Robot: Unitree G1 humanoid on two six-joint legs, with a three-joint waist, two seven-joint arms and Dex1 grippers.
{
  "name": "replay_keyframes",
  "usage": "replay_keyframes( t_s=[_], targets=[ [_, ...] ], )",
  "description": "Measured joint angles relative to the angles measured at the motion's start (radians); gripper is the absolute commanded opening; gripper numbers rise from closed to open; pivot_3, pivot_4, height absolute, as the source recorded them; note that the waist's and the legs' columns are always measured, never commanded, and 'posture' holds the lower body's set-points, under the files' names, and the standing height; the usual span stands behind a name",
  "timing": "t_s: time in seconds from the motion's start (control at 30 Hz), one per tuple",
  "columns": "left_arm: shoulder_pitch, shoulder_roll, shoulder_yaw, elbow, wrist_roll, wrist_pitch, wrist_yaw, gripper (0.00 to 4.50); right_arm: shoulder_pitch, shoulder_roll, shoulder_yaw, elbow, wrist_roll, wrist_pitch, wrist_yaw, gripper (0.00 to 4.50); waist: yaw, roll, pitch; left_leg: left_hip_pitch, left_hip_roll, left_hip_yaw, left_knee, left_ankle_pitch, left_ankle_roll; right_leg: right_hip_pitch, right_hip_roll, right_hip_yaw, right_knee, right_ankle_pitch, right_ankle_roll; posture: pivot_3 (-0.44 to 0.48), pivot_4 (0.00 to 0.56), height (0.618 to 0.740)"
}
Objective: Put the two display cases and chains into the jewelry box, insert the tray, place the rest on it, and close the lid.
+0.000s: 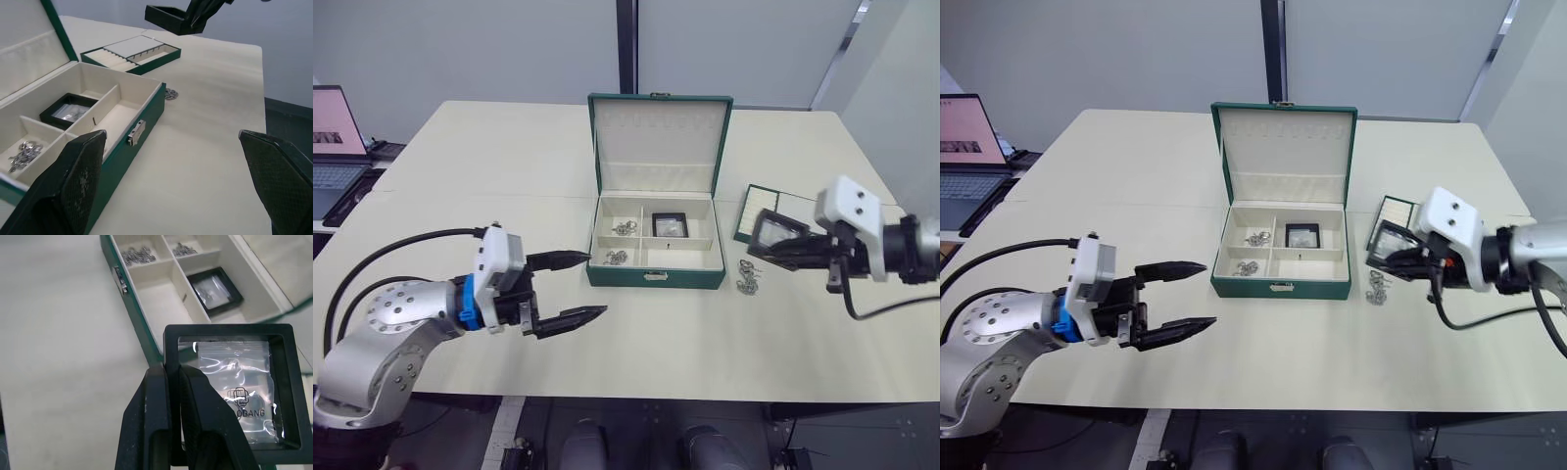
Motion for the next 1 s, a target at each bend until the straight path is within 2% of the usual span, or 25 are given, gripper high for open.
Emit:
replay_keyframes(
  t_s=[0.23,0.37,0.5,0.7,1.0],
  targets=[
    [0.068,0.006,0.067,0.005,-0.007,-0.004,-0.018,4.5,-0.264,0.123,0.246,0.056,-0.015,0.079,0.001,0.02,0.003,0.0,0.0,-0.002,0.0,0.002,0.0,0.0,0.0,-0.01,0.0,0.001,0.001,0.0,0.0,0.0,0.15,0.74],
    [0.068,0.016,0.091,0.024,0.0,-0.027,-0.027,4.5,-0.355,0.189,0.351,0.131,-0.062,0.07,0.018,0.02,0.001,0.0,0.0,-0.002,0.001,0.002,0.0,0.0,0.0,-0.011,0.0,0.001,0.002,0.0,0.0,0.0,0.15,0.74],
    [0.069,0.018,0.096,0.045,0.018,-0.051,-0.032,4.5,-0.392,0.255,0.452,0.236,-0.146,0.002,0.038,0.02,0.001,0.0,0.0,-0.002,0.001,0.003,0.0,0.0,0.0,-0.012,0.0,0.001,0.002,0.0,0.0,0.0,0.15,0.74],
    [0.071,0.029,0.111,0.063,0.037,-0.068,-0.038,4.5,-0.418,0.353,0.531,0.398,-0.243,-0.1,0.079,0.02,0.001,0.0,0.0,-0.002,0.001,0.003,0.0,0.0,0.0,-0.011,0.0,0.002,0.002,0.0,0.0,0.0,0.15,0.74],
    [0.087,0.029,0.112,0.059,0.052,-0.072,-0.03,4.5,-0.449,0.47,0.572,0.575,-0.332,-0.195,0.14,0.02,0.0,0.0,0.0,-0.002,0.001,0.003,0.0,0.0,0.0,-0.011,0.0,0.002,0.003,0.0,0.0,0.0,0.15,0.74]
  ],
)
